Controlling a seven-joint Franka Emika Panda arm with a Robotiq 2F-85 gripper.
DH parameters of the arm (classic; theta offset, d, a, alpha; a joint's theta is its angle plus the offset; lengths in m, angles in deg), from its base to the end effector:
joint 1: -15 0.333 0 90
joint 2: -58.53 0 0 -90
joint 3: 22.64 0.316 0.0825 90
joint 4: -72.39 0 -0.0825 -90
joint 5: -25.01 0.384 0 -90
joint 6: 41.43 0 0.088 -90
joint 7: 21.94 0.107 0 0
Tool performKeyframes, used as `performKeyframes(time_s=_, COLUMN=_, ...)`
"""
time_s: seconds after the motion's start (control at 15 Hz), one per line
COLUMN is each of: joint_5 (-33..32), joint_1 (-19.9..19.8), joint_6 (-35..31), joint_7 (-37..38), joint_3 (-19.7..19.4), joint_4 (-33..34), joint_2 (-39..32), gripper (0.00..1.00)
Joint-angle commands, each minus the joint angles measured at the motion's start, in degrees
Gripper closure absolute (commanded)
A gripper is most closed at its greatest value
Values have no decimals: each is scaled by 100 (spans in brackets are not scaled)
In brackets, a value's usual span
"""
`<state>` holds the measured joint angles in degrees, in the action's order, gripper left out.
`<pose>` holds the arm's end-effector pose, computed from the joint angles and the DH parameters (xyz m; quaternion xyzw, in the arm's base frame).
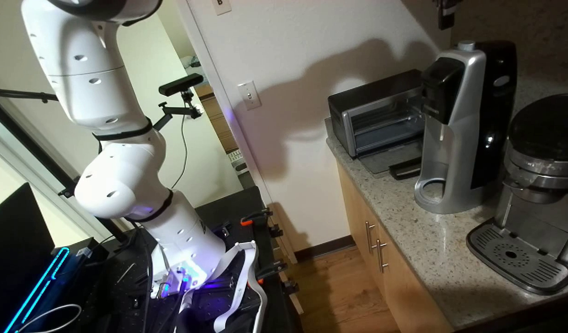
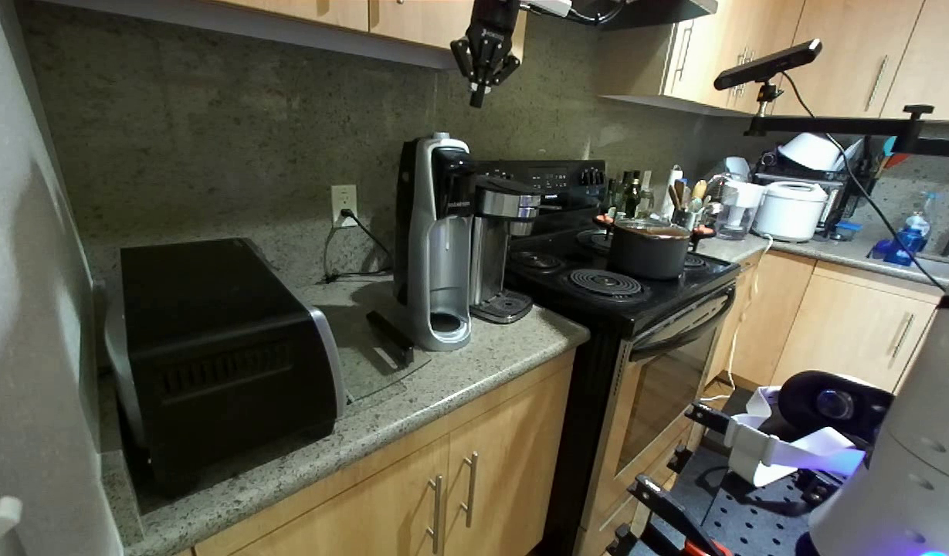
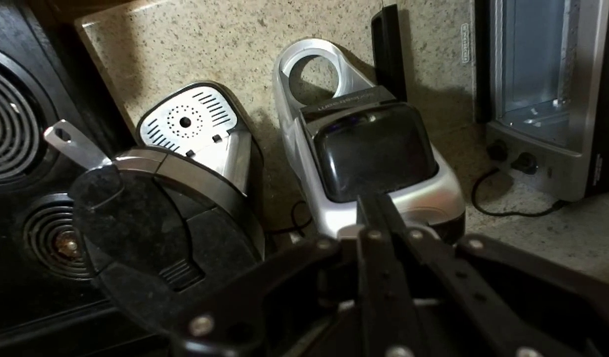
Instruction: Push the button on the machine
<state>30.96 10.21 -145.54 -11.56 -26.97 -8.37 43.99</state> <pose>0.6464 -0.0889 0.5733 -0.9806 0.1754 -0.0766 0.0427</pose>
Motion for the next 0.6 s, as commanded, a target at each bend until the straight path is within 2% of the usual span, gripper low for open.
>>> performKeyframes(time_s=0.0, joint_5=72, joint_1=-35, joint_6=76, joint_7=-92, joint_3=7, joint_4=180, joint_2=-128, gripper=100)
performKeyframes(time_s=0.53, joint_5=86, joint_1=-10, joint_6=-76, joint_7=-228, joint_3=63, joint_4=351, joint_2=-270, gripper=100)
